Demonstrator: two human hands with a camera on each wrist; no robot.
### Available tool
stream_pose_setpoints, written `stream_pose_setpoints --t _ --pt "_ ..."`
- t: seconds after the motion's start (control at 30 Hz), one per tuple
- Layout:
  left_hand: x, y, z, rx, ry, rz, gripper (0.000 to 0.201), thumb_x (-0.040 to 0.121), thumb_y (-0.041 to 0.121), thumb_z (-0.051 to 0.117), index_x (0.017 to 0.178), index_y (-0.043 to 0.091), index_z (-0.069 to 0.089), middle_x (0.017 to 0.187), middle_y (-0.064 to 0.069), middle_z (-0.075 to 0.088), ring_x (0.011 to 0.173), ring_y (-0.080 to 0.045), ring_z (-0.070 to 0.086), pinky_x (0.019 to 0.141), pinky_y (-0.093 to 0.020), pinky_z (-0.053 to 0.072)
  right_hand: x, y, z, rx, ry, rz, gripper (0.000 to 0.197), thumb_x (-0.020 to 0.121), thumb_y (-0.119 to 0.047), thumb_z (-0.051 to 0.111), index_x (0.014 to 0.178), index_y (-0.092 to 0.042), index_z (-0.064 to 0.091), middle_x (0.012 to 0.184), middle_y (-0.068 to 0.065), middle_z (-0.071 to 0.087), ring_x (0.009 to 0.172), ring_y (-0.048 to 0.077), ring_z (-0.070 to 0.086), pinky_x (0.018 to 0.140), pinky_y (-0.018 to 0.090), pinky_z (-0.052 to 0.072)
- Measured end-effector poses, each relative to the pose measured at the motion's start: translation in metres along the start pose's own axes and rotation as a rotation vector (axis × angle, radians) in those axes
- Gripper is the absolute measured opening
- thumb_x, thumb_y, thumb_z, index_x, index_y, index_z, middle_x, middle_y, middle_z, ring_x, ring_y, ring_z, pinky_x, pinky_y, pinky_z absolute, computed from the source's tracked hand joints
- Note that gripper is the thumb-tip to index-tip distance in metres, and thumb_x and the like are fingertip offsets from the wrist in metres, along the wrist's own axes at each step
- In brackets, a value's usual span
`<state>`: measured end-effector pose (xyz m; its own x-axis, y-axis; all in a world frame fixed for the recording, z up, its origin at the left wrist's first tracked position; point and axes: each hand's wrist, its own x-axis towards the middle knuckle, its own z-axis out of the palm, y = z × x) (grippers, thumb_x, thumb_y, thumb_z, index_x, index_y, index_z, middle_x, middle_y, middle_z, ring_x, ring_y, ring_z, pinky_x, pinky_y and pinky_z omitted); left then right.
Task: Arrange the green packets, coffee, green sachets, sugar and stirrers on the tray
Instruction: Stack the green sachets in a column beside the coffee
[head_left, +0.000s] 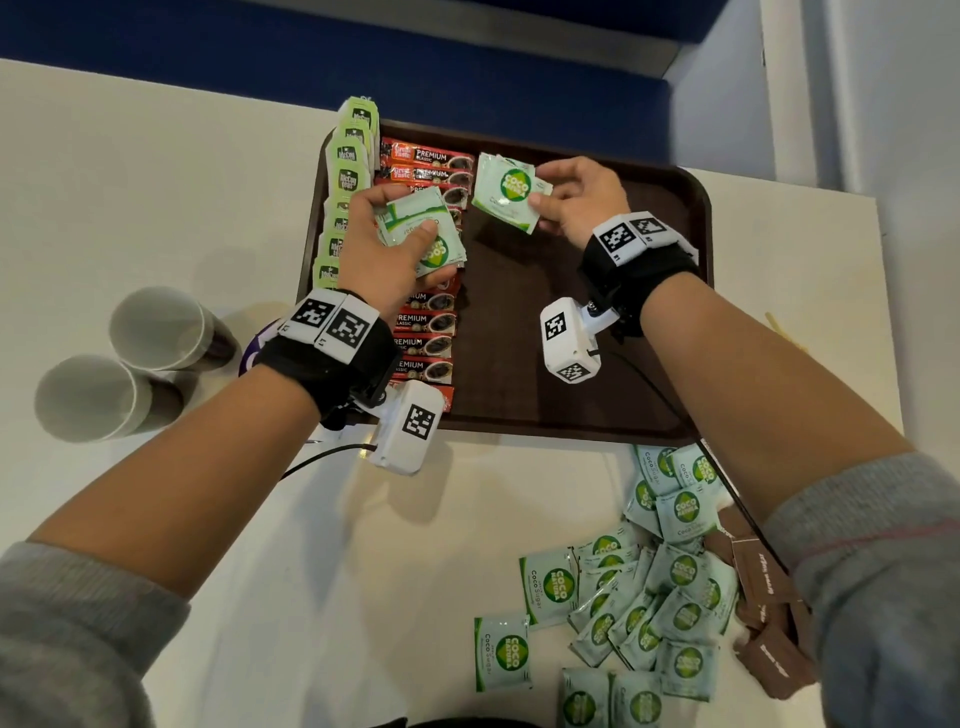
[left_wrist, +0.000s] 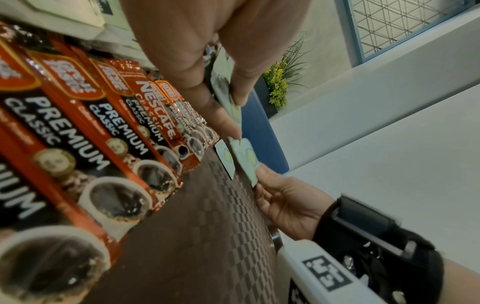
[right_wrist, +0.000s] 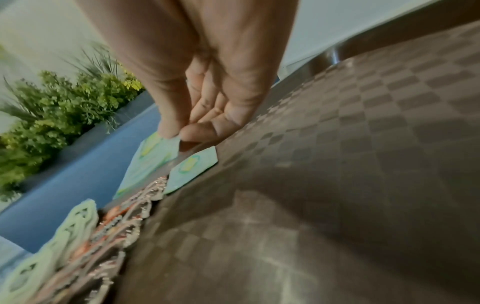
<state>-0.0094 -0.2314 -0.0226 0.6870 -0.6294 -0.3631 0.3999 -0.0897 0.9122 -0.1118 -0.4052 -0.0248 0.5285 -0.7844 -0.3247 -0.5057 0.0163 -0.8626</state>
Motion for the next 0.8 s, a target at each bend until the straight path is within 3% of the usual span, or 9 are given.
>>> stream_pose_setpoints --t 0.17,0.23,0.37,0.67,0.8 --pt "0.001 -0.001 -0.002 0.013 0.015 0.005 0.031 0.091 0.0 0.057 0.112 0.016 0.04 0.108 0.003 0.056 0.089 -0.014 0.067 0.063 -0.031 0.06 0.016 0.016 -0.001 -0.238 0.052 0.015 0.018 0.084 -0.009 0.067 0.095 -0.02 0.06 0.086 0.004 0.064 0.087 0.021 0.067 0.082 0.032 0.056" --pt "0.001 -0.001 -0.002 0.017 0.009 0.002 0.031 0.091 0.0 0.058 0.112 0.016 0.04 0.107 0.003 0.056 0.088 -0.014 0.067 0.063 -0.031 0.06 0.02 0.017 0.001 -0.271 0.046 0.018 0.018 0.082 -0.01 0.069 0.091 -0.023 0.061 0.084 0.002 0.064 0.089 0.021 0.067 0.087 0.034 0.055" --pt "0.002 -0.001 -0.002 0.035 0.01 -0.005 0.031 0.091 0.003 0.059 0.111 0.019 0.042 0.114 0.0 0.056 0.091 -0.015 0.068 0.065 -0.032 0.059 0.027 0.013 0.004 -0.323 0.029 0.028 0.019 0.084 -0.01 0.068 0.099 -0.021 0.066 0.071 -0.011 0.055 0.082 0.011 0.061 0.088 0.029 0.053" --pt "0.004 0.0 -0.001 0.024 0.007 -0.023 0.032 0.091 0.001 0.058 0.114 0.017 0.042 0.111 0.003 0.056 0.092 -0.015 0.067 0.063 -0.03 0.059 0.042 0.002 0.008 -0.348 0.093 0.048 0.033 0.082 -0.012 0.071 0.112 -0.016 0.059 0.07 -0.013 0.055 0.084 0.007 0.06 0.085 0.022 0.051" --pt "0.005 0.0 -0.001 0.03 0.006 -0.029 0.032 0.091 0.001 0.058 0.114 0.017 0.042 0.109 0.005 0.057 0.094 -0.016 0.067 0.065 -0.031 0.059 0.044 0.0 0.01 -0.368 0.106 0.051 0.04 0.081 -0.015 0.072 0.117 -0.016 0.055 0.097 -0.002 0.066 0.095 0.009 0.062 0.081 0.018 0.047"
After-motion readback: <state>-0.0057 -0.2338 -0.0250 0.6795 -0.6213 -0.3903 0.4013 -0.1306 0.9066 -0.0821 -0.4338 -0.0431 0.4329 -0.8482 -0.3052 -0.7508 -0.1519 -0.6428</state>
